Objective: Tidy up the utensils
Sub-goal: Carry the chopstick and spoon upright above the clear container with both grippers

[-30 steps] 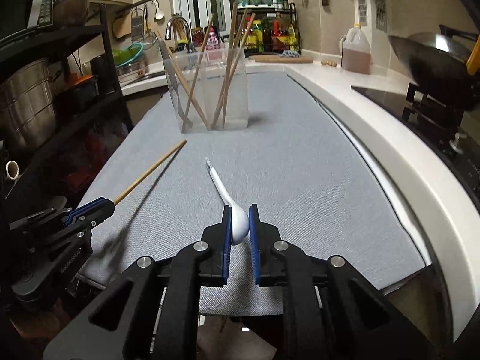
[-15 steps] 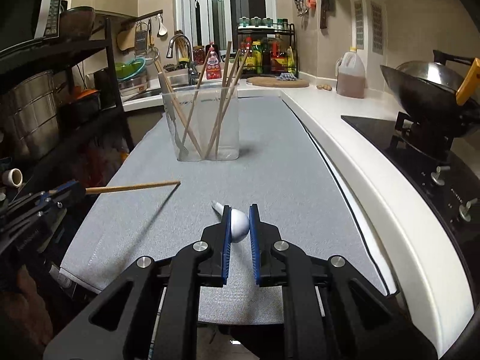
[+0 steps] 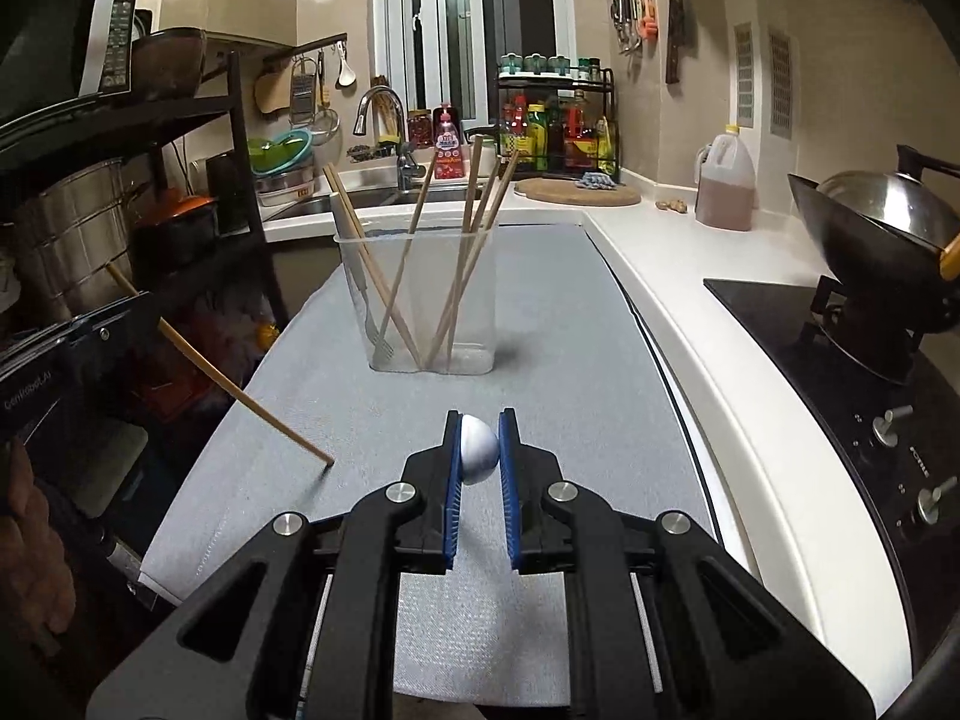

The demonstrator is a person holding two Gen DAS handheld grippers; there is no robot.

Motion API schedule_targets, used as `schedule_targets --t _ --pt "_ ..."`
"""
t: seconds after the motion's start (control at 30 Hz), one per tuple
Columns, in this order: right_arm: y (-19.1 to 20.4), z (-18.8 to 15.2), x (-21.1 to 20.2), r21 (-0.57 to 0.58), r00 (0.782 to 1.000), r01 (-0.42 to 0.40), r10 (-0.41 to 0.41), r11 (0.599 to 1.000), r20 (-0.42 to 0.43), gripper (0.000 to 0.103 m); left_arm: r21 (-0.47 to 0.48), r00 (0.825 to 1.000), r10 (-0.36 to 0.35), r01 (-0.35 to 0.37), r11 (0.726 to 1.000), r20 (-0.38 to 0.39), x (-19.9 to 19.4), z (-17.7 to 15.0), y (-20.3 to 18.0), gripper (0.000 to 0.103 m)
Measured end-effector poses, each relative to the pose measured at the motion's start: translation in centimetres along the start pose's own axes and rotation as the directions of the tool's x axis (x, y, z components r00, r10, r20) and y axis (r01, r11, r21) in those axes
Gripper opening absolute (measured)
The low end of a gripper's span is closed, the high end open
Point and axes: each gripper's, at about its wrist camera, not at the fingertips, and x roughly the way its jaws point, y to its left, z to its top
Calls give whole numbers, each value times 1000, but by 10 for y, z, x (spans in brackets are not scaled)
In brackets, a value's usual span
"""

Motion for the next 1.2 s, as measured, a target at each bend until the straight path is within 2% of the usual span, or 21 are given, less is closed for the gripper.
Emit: schedule_targets --t 0.4,0.7,0.97,1.2 --pt "11 29 7 -31 1000 -23 24 999 17 12 4 999 5 -5 1000 -37 3 26 -2 6" --pt "16 44 6 -94 999 -14 11 995 -37 12 16 998 -8 9 1000 -65 3 32 -7 6" --pt "11 60 9 -100 998 -15 9 995 -63 12 -8 996 -34 33 999 -78 6 44 2 6" --pt "12 86 11 -112 997 -38 31 993 -66 12 -16 995 -55 54 998 -80 12 65 9 6"
